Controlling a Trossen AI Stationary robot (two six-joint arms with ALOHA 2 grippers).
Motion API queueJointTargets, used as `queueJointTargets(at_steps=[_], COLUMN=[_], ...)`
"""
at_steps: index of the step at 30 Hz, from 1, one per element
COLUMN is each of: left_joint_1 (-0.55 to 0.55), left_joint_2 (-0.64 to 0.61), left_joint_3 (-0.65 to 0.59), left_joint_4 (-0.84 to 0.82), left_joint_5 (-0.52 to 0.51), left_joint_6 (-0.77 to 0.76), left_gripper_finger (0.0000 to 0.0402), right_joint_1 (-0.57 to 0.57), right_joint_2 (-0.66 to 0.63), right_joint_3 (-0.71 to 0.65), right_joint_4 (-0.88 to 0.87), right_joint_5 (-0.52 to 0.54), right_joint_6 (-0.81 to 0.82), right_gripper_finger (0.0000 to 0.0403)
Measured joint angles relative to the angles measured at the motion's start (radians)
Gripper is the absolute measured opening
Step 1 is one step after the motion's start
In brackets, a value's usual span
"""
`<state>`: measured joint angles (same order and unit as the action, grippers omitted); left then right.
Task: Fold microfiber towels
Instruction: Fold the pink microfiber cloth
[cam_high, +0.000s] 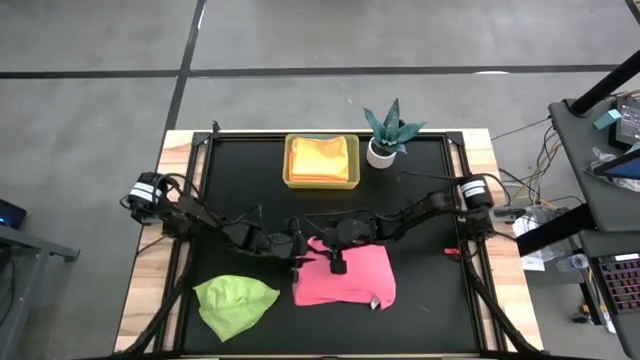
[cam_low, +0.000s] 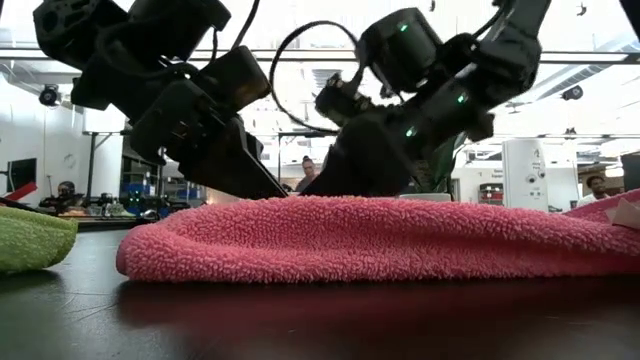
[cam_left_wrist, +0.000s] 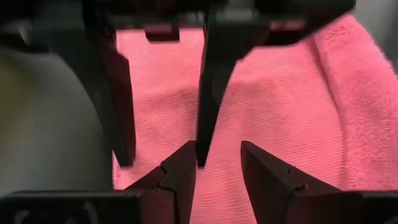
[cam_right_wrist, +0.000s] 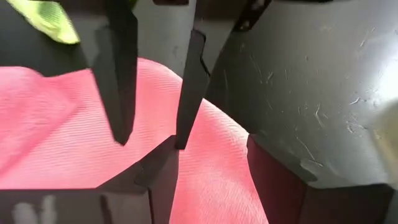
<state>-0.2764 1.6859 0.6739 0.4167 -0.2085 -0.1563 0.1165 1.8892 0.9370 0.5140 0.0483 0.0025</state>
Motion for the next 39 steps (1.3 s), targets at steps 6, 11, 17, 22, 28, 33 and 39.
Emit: queueJointTargets(at_steps=[6,11,17,22,28,33,39], left_joint_1=[-0.002,-0.005,-0.006,-0.007,-0.031,-0.063,-0.065], left_joint_2=[-0.066,-0.178,-0.252,-0.258,-0.192,-0.082,-0.019], left_joint_3=[-0.002,-0.013,-0.056,-0.099,-0.125,-0.112,-0.097], left_joint_4=[-0.149,-0.36,-0.385,-0.352,-0.214,-0.018,-0.007], left_joint_5=[0.027,0.032,0.037,0.047,0.049,0.054,-0.055], left_joint_6=[0.006,0.003,-0.055,-0.15,-0.18,-0.124,-0.15], left_gripper_finger=[0.011,0.011,0.011,0.011,0.011,0.013,0.0199], right_joint_1=[-0.006,-0.005,0.022,0.088,0.181,0.2,0.202], right_joint_2=[0.104,0.121,0.076,0.03,0.016,0.016,0.016], right_joint_3=[0.068,0.097,0.083,0.077,0.067,0.065,0.061], right_joint_4=[-0.008,-0.062,-0.139,-0.243,-0.284,-0.286,-0.281], right_joint_5=[0.003,-0.007,-0.004,0.035,0.222,0.27,0.276], right_joint_6=[-0.023,-0.074,-0.172,-0.269,-0.345,-0.304,-0.282], right_gripper_finger=[0.0153,0.0097,0.0015,0.0009,0.0009,0.0008,0.0008])
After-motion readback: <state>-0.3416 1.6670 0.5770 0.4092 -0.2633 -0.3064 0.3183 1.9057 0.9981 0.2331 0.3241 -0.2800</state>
